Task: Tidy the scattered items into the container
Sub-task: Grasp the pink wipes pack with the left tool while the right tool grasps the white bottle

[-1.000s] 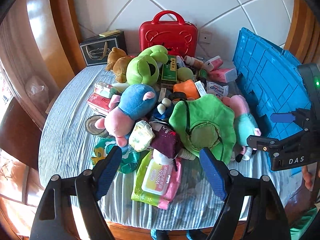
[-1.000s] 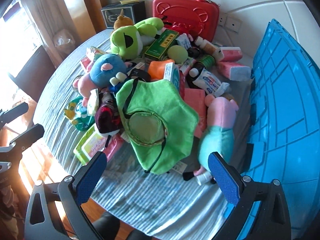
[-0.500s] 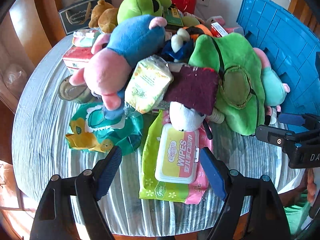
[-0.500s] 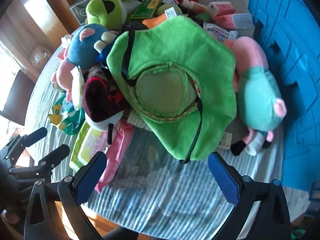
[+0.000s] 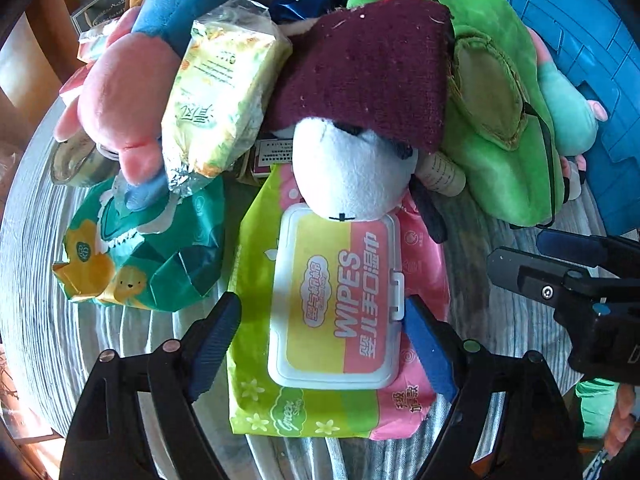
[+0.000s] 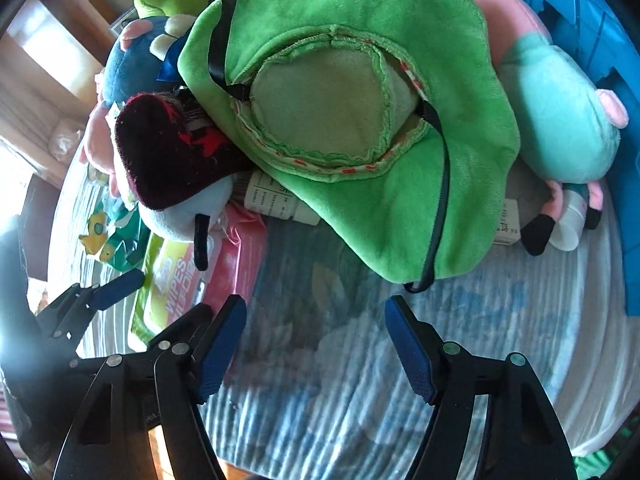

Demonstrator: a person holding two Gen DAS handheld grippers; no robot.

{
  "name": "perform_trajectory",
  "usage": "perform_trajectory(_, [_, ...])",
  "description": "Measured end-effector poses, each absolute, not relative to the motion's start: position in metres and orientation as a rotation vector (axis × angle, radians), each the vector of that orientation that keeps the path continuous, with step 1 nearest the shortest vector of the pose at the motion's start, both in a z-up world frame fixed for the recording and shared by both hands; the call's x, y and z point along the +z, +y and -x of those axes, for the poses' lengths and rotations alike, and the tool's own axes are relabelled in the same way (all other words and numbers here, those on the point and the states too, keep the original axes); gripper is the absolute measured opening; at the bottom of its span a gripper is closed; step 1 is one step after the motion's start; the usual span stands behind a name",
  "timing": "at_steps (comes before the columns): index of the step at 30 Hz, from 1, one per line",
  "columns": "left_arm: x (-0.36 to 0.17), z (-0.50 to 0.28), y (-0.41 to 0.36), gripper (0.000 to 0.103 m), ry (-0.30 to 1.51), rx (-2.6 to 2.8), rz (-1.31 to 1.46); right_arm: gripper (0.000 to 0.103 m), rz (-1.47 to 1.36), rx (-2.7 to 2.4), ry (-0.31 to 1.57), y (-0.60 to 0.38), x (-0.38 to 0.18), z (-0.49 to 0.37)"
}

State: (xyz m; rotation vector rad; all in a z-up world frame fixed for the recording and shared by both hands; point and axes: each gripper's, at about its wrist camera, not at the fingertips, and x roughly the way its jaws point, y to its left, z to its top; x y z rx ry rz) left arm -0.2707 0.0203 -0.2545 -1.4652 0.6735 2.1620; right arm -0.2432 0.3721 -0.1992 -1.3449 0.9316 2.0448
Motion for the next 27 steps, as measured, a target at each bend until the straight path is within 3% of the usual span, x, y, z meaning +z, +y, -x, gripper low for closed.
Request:
perform_trajectory(3, [-0.260, 0.279, 0.021, 0.097, 0.644, 2.158, 1.479, 0.069, 1.303, 2.039, 0.976, 0.378, -0.205, 0.253])
perform_trajectory(6, [-0.269, 0.291, 0.017, 0.102, 0.526, 2.115, 1.540, 0.060, 1.271, 2.026, 1.002, 0.386, -0.211, 0.264])
perform_trajectory(14, [-0.271, 0.289, 0.022, 0.102, 0.525, 2.094, 1.505, 0.059, 1.219, 1.988, 1.012, 0.406, -0.222, 0.281])
perform_trajectory(15, [-0.271, 0.289, 0.021, 0.101, 0.519, 2.093, 1.504, 0.058, 1.221, 1.981, 1.016, 0.408, -0.225, 0.283])
perform_trajectory(17, [-0.270, 0.286, 0.022, 0.096, 0.514, 2.084, 1.494, 0.046, 1.226, 1.987, 0.973, 0.409, -0.226, 0.286])
perform_trajectory(22, [-0.262, 0.278, 0.021, 0.069, 0.496, 2.074, 1.471, 0.021, 1.294, 1.998, 0.895, 0.398, -0.225, 0.282])
perform_trajectory(27, [-0.261, 0.260, 0.017, 0.066, 0.523, 2.070, 1.475, 0.019, 1.348, 2.009, 0.930, 0.390, -0.223, 0.256])
